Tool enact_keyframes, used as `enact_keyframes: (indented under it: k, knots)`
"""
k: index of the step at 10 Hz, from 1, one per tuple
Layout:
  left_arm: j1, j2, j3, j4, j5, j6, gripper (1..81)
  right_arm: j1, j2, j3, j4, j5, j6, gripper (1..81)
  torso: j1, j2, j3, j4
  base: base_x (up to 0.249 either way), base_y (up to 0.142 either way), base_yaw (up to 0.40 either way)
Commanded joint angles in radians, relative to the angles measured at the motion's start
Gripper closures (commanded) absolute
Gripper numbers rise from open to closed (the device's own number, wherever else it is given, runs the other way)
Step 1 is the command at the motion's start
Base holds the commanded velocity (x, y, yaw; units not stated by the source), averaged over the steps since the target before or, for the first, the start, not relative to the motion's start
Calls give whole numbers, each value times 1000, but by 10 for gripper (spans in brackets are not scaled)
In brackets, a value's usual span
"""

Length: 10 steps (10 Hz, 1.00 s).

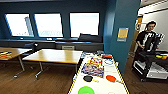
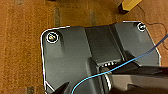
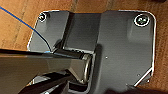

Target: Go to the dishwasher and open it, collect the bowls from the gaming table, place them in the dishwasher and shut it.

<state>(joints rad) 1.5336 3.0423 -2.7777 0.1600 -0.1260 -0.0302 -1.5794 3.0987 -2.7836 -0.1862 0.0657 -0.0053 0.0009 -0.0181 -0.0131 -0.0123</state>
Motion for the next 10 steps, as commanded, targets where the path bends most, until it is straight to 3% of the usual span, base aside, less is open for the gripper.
enact_keyframes:
  k: [1,3,5,9,10]
  knots:
    - [-52,-2,-2,-4,45,-2,10,46,1,4,2,-49,-1,10,0,0,0,0,130,0,0]
    - [-52,1,0,-4,45,-2,10,41,-6,7,-1,-49,-2,10,1,1,-1,0,0,0,0]
    - [-49,-11,3,-2,32,-2,10,34,-58,117,-6,-43,-5,10,0,1,0,0,0,0,0]
    - [-49,-89,113,-2,29,-2,10,40,-445,660,28,32,25,10,0,1,0,0,0,0,0]
    - [-49,-106,142,-2,25,-2,10,51,-527,743,45,42,44,10,0,1,0,0,0,0,0]
